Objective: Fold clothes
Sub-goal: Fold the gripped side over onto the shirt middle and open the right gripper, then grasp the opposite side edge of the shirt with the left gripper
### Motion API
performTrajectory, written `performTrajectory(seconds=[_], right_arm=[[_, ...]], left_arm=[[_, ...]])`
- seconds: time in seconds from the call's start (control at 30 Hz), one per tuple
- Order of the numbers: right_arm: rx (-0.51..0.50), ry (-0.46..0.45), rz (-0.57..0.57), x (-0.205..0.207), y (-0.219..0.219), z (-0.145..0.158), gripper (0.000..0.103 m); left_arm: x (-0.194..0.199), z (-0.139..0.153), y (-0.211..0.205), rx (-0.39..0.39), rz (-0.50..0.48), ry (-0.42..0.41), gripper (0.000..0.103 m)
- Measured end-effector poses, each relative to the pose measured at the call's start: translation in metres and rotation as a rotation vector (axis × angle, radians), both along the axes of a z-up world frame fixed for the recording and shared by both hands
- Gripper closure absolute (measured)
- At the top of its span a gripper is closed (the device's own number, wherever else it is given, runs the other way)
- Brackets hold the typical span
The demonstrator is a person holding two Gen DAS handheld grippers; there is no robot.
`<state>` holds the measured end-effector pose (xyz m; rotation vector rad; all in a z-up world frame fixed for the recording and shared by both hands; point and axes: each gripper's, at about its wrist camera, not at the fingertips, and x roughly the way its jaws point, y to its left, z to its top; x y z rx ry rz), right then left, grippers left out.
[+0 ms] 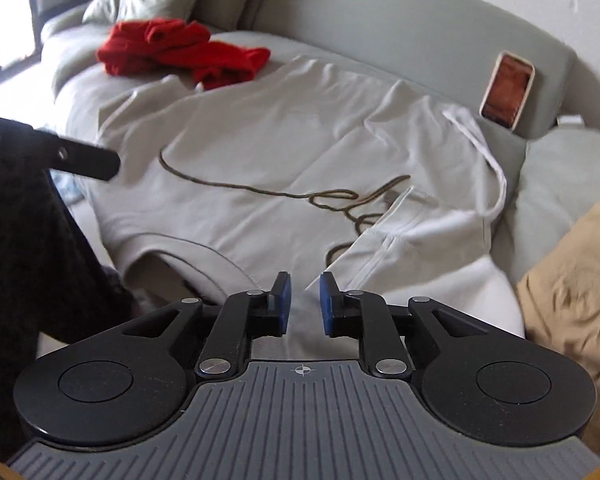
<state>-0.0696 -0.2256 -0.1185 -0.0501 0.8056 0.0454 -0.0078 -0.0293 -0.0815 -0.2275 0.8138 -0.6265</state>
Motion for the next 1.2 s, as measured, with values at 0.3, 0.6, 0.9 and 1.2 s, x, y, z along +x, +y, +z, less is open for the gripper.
performTrajectory(seconds=[0.3,0.6,0.9,1.2], right_arm=[[0.066,0.006,-0.451,0.000,-0.086,0.010,0.086],[0.197,0.149,-0.566,-0.022,-0.106,-0.010,0.086],[0.547,-0.132,-0.343,-0.031,-0.058,0.010,0.052],[0.603,-0.105,-0.282,-0.026,-0.035,0.003,0.050]], left_arm=[[0.002,-0.009,-0.013,0.025,-0.032,0.025,0.070],[0.022,-0.006,0.018,-0.004,0.109,0.033,0.070],[0.106,-0.016,0.107,-0.167,0.510,0.137,0.070],[0.163,-0.044,0.127,-0.291,0.557,0.293,0.076]])
